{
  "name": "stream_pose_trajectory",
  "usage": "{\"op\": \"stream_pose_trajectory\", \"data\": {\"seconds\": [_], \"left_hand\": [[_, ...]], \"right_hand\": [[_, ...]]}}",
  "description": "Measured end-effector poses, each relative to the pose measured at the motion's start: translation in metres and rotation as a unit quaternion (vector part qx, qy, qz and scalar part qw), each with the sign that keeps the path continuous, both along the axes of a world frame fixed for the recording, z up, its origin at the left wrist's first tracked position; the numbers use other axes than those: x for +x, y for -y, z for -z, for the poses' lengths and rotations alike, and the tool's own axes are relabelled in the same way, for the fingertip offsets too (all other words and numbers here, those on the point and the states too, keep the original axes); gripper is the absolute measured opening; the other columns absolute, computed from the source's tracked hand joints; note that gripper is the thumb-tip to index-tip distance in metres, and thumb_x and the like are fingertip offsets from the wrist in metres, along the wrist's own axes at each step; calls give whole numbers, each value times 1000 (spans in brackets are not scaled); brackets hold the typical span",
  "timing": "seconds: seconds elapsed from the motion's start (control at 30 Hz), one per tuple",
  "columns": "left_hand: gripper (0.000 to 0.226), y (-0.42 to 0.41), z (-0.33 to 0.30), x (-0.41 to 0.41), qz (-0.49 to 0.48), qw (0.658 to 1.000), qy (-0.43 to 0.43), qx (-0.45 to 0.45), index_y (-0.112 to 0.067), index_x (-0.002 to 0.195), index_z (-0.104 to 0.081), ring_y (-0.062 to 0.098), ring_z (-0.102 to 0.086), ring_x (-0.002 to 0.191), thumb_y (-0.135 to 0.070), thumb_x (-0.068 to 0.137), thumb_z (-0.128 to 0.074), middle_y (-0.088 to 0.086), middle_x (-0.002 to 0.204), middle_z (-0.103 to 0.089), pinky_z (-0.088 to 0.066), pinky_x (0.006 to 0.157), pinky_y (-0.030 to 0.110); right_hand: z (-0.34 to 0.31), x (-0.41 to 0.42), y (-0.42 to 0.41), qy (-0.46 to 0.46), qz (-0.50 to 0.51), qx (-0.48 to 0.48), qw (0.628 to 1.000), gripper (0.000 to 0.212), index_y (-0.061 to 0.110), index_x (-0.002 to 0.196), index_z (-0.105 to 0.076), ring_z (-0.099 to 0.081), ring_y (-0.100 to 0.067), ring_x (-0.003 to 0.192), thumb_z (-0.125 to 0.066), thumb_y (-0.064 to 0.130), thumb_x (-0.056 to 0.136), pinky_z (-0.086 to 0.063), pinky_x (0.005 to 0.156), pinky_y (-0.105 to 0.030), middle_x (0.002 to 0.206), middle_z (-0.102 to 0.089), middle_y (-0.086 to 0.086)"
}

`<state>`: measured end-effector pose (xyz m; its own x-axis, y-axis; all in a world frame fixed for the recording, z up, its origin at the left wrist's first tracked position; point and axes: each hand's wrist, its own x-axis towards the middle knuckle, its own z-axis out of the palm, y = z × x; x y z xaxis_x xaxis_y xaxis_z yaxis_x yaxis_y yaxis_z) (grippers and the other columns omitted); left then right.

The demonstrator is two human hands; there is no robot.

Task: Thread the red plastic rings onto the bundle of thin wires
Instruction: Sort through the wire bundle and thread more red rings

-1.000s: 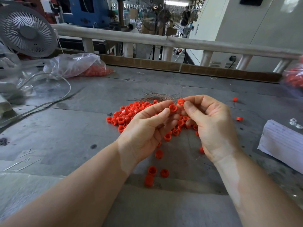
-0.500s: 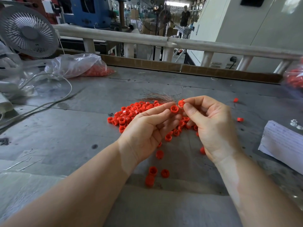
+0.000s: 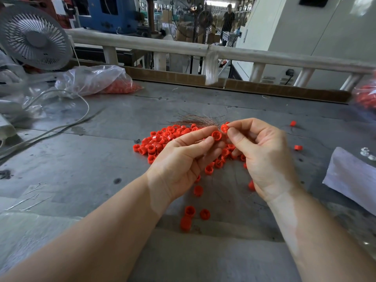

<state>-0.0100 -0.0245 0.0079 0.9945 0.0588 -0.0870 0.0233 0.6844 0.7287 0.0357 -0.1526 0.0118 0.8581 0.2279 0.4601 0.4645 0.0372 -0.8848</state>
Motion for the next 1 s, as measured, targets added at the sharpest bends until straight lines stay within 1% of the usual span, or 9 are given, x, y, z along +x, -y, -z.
{"op": "stream_pose_trajectory", "data": {"seconds": [0.33, 0.57, 0.67, 0.73, 0.8, 0.87, 0.9, 0.97, 1.0], "left_hand": [[23, 0, 0, 0, 3, 1000, 3, -8, -5, 81, -75, 14, -70, 67, 0, 65, -59, 13, 79, -72, -57, 62, 20], [21, -1, 1, 1, 0, 1000, 9, -7, -8, 75, -76, 14, -70, 67, -1, 65, -59, 11, 77, -72, -57, 64, 20], [20, -2, 1, 1, -3, 1000, 11, -7, -9, 72, -76, 14, -70, 66, -1, 66, -59, 11, 75, -71, -57, 64, 20], [19, -2, 1, 1, -4, 1000, 13, -11, -9, 74, -75, 14, -70, 65, -1, 68, -59, 10, 75, -71, -57, 63, 20], [19, -2, 1, 1, -4, 1000, 14, -12, -8, 80, -73, 13, -69, 65, -1, 69, -59, 10, 75, -71, -57, 62, 20], [19, -3, 2, 1, -3, 1000, 17, -13, -7, 83, -71, 13, -69, 65, -1, 70, -59, 9, 76, -71, -57, 61, 20], [18, -3, 2, 1, -2, 1000, 19, -12, -7, 84, -71, 12, -69, 65, -1, 72, -58, 10, 77, -71, -57, 61, 20], [18, -4, 2, 1, -5, 1000, 21, -11, -7, 88, -69, 12, -68, 65, 0, 78, -56, 10, 79, -71, -57, 61, 20], [18, -4, 2, 2, -8, 1000, 21, -13, -6, 90, -68, 12, -68, 64, 1, 81, -55, 10, 80, -71, -57, 61, 20]], "right_hand": [[-1, -2, 1, -2, -1, -2, 1000, 21, 23, 77, -67, -52, -4, 53, -62, 5, 87, -45, 52, -16, 66, -66, 7], [-2, -2, -1, -7, 3, 5, 1000, 21, 22, 78, -65, -52, -5, 53, -60, 4, 88, -44, 51, -16, 68, -65, 6], [-1, -2, -1, -18, 17, -2, 1000, 21, 19, 78, -62, -52, -4, 51, -57, 3, 90, -43, 48, -16, 62, -61, 8], [-1, -2, -1, -24, 25, -10, 999, 19, 17, 79, -61, -52, -3, 49, -56, 3, 91, -43, 46, -16, 60, -61, 10], [-1, -2, -1, -26, 27, -15, 999, 18, 16, 79, -61, -54, -4, 51, -56, 3, 90, -44, 46, -17, 62, -63, 8], [-1, -2, 0, -13, 44, -38, 998, 18, 18, 78, -62, -56, -4, 56, -59, 5, 89, -46, 50, -19, 65, -63, 8], [0, -1, 0, 1, 63, -64, 996, 18, 20, 77, -63, -57, -4, 58, -61, 6, 88, -48, 54, -21, 66, -63, 8], [2, 1, 1, 40, 116, -146, 982, 17, 21, 74, -63, -59, -7, 64, -65, 9, 86, -50, 64, -26, 67, -63, 9], [3, 1, 2, 63, 140, -198, 968, 17, 22, 73, -63, -59, -9, 66, -66, 10, 85, -49, 67, -27, 67, -62, 10]]}}
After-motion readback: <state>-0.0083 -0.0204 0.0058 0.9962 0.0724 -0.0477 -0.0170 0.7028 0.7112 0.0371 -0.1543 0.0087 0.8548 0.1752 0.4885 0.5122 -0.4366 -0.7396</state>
